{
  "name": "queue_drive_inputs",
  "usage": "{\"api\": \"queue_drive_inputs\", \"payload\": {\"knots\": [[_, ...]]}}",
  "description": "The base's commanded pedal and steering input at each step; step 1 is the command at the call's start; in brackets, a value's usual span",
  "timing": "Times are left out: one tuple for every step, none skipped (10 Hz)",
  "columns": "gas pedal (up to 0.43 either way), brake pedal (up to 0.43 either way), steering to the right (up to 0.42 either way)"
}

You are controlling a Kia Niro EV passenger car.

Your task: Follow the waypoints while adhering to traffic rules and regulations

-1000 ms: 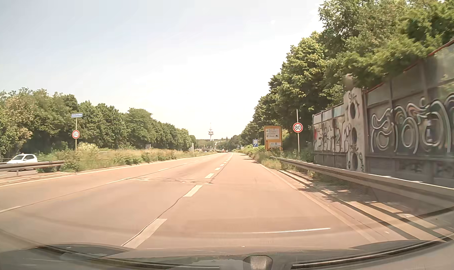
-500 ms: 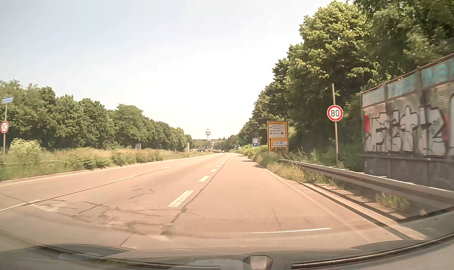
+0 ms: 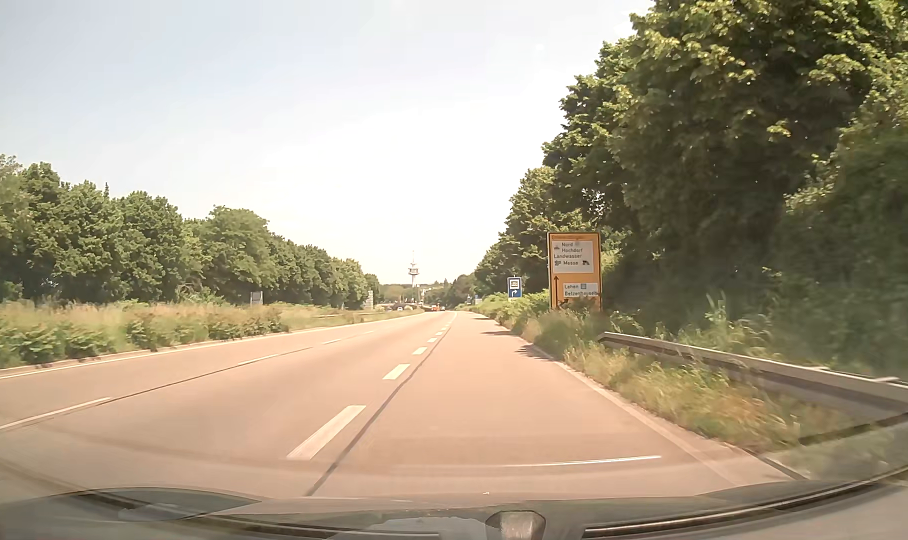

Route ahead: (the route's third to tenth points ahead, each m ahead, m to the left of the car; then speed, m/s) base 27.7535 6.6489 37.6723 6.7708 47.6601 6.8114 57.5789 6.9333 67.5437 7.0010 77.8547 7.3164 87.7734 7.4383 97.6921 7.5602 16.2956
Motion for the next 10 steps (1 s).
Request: {"api": "queue_drive_inputs", "payload": {"knots": [[0.189, 0.0, 0.0], [0.189, 0.0, -0.002], [0.189, 0.0, -0.004], [0.189, 0.0, -0.003], [0.189, 0.0, -0.003], [0.189, 0.0, -0.003], [0.189, 0.0, -0.003], [0.189, 0.0, -0.003], [0.189, 0.0, -0.003], [0.189, 0.0, -0.003]]}}
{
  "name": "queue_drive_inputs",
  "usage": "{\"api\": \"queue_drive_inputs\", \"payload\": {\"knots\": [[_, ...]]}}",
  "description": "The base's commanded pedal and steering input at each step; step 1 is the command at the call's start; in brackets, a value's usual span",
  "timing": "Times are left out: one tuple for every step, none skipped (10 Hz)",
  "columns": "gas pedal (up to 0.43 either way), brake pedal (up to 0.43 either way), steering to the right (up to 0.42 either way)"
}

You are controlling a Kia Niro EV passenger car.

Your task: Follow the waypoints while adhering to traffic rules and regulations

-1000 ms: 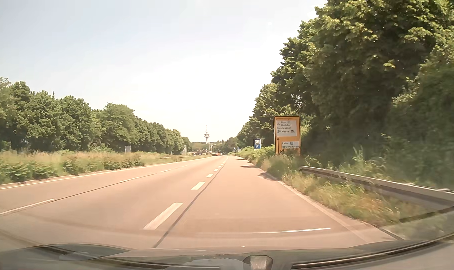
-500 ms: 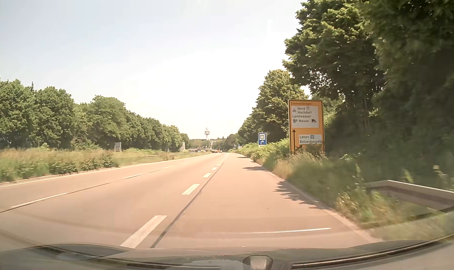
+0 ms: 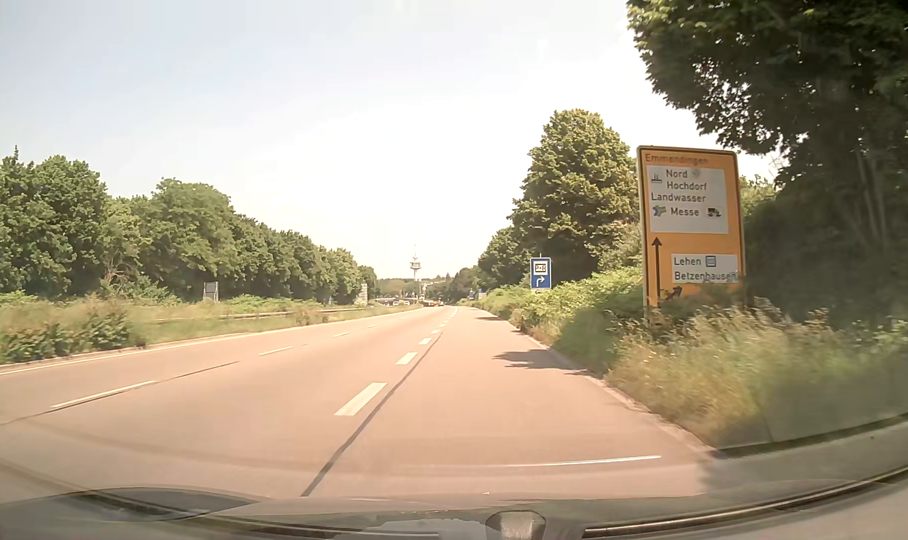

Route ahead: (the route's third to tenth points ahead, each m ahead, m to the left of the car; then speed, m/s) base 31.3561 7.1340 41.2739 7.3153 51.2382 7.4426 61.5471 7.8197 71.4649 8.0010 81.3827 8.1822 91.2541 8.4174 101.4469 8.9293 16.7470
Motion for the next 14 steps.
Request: {"api": "queue_drive_inputs", "payload": {"knots": [[0.189, 0.0, -0.003], [0.189, 0.0, -0.003], [0.189, 0.0, -0.003], [0.189, 0.0, -0.003], [0.189, 0.0, -0.003], [0.189, 0.0, -0.003], [0.189, 0.0, -0.003], [0.189, 0.0, -0.003], [0.189, 0.0, -0.003], [0.189, 0.0, -0.003], [0.189, 0.0, -0.003], [0.189, 0.0, -0.003], [0.189, 0.0, -0.003], [0.189, 0.0, -0.003]]}}
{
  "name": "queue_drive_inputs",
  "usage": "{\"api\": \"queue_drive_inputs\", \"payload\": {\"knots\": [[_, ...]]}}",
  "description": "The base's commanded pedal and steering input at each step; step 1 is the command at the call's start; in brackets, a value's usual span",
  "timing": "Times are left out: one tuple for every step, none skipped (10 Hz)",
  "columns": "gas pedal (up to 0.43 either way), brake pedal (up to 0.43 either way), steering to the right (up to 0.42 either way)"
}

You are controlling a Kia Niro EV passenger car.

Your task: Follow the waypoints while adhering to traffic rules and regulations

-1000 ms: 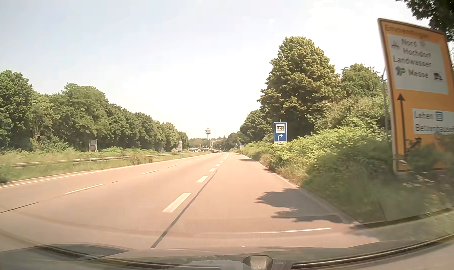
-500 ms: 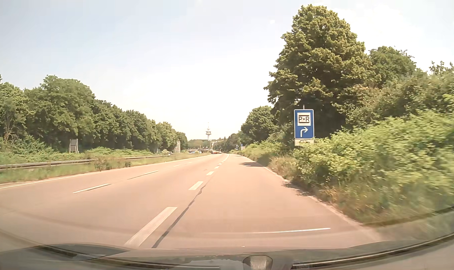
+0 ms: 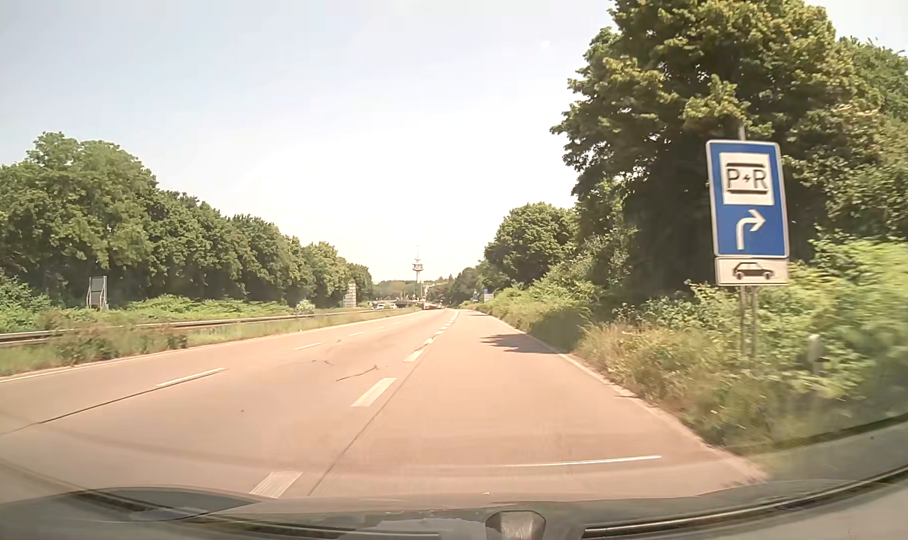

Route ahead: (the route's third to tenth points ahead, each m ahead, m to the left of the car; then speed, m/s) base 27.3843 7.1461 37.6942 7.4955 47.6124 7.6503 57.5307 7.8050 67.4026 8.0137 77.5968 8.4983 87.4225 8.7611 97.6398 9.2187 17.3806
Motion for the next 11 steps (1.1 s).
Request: {"api": "queue_drive_inputs", "payload": {"knots": [[0.189, 0.0, -0.002], [0.189, 0.0, -0.002], [0.189, 0.0, -0.002], [0.189, 0.0, -0.003], [0.189, 0.0, -0.003], [0.189, 0.0, -0.002], [0.189, 0.0, -0.002], [0.189, 0.0, -0.002], [0.189, 0.0, -0.003], [0.189, 0.0, -0.002], [0.189, 0.0, -0.002]]}}
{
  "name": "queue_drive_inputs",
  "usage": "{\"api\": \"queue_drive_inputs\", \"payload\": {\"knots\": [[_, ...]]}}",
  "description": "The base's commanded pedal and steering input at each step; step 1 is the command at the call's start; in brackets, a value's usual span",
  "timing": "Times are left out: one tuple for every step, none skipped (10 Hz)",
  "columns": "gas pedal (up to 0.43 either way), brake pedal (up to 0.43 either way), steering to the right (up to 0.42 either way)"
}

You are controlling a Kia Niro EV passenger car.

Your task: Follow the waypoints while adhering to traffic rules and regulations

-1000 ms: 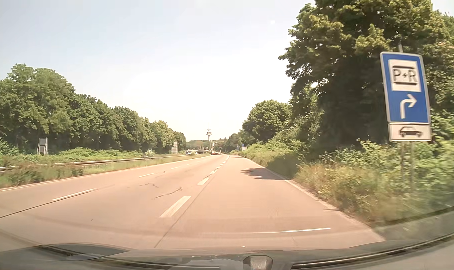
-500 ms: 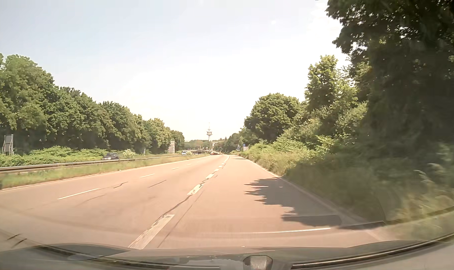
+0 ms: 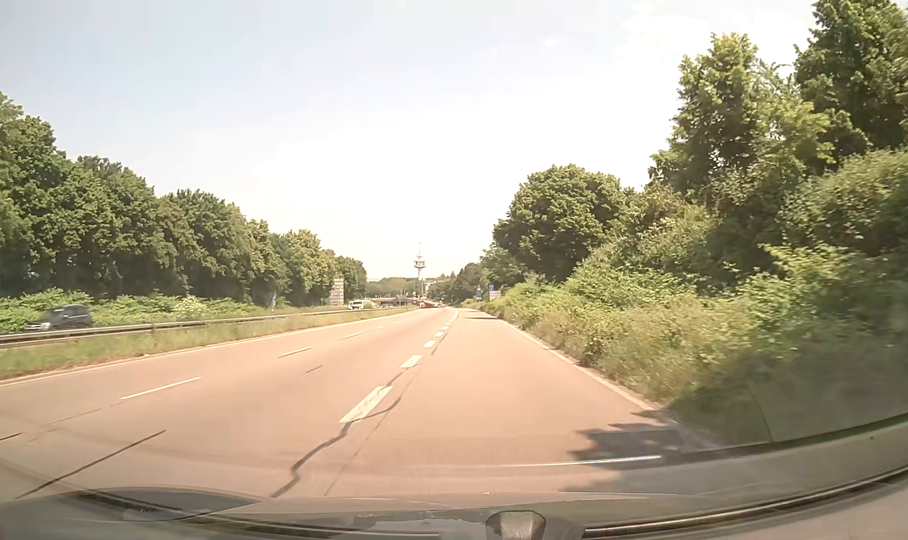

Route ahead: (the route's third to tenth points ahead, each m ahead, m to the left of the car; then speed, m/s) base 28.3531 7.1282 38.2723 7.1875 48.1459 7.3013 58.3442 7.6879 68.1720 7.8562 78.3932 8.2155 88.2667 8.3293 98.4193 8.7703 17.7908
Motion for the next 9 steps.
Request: {"api": "queue_drive_inputs", "payload": {"knots": [[0.189, 0.0, -0.002], [0.189, 0.0, -0.003], [0.189, 0.0, -0.003], [0.189, 0.0, -0.002], [0.189, 0.0, -0.002], [0.189, 0.0, -0.002], [0.177, 0.0, -0.001], [0.169, 0.0, -0.001], [0.169, 0.0, -0.001]]}}
